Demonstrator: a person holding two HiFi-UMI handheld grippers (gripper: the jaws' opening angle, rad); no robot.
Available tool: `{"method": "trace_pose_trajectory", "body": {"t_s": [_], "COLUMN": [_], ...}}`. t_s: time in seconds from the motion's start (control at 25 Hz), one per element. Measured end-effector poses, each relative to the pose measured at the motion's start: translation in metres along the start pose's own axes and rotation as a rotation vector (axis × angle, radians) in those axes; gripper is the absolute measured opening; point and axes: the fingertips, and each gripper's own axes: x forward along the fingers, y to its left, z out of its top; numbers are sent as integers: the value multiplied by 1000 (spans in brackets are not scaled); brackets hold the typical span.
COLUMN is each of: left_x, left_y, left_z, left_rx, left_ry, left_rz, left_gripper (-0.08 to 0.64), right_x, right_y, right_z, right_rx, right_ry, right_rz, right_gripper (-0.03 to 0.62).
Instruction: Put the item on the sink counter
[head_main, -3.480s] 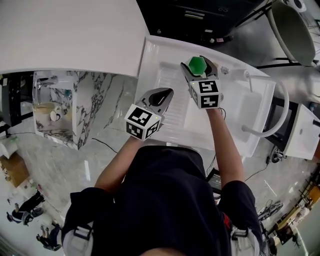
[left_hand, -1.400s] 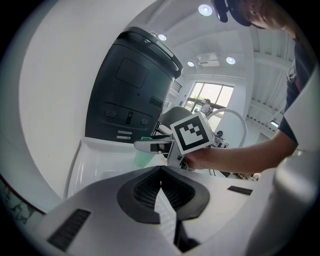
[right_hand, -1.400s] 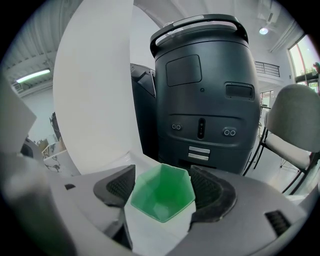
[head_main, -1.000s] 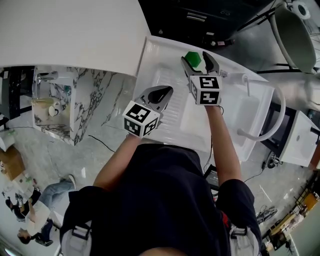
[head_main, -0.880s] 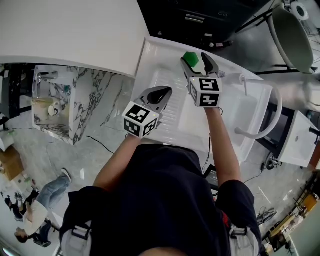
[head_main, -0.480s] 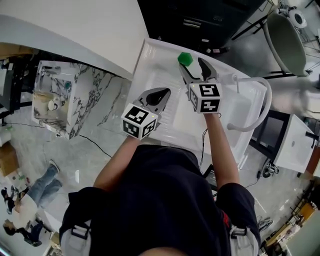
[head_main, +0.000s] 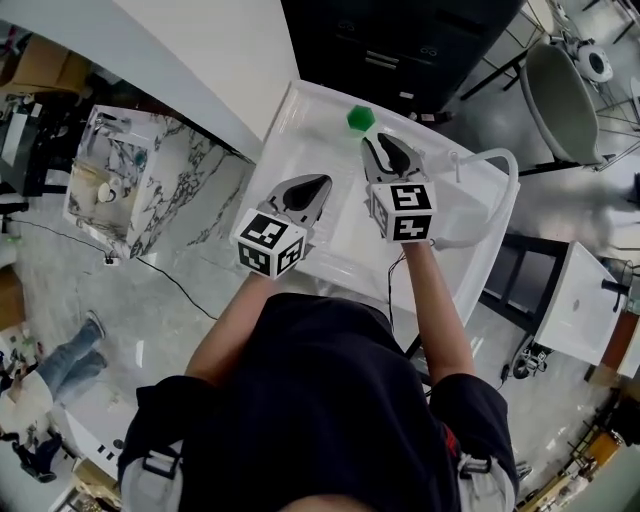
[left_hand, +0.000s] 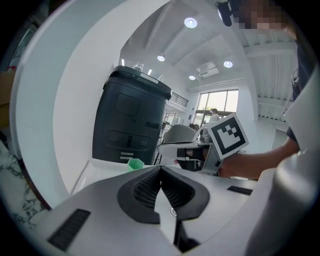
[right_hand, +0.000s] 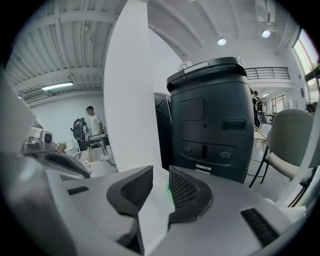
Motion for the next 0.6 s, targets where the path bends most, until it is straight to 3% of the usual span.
{"method": "trace_pose_trajectory", "body": {"t_s": [0.28, 0.6], "left_x": [-13, -27], "left_y": [-21, -56], "left_z": [15, 11], "left_rx": [42, 54], "left_ry": [-58, -92], "left_rz": [49, 85], "left_gripper": [12, 12], "right_x": [-33, -77], "right_y": [13, 24], "right_z": [6, 13], "right_rx": [-18, -63], "right_ry": [-7, -56], "right_rz": [65, 101], "right_gripper": [49, 34]}}
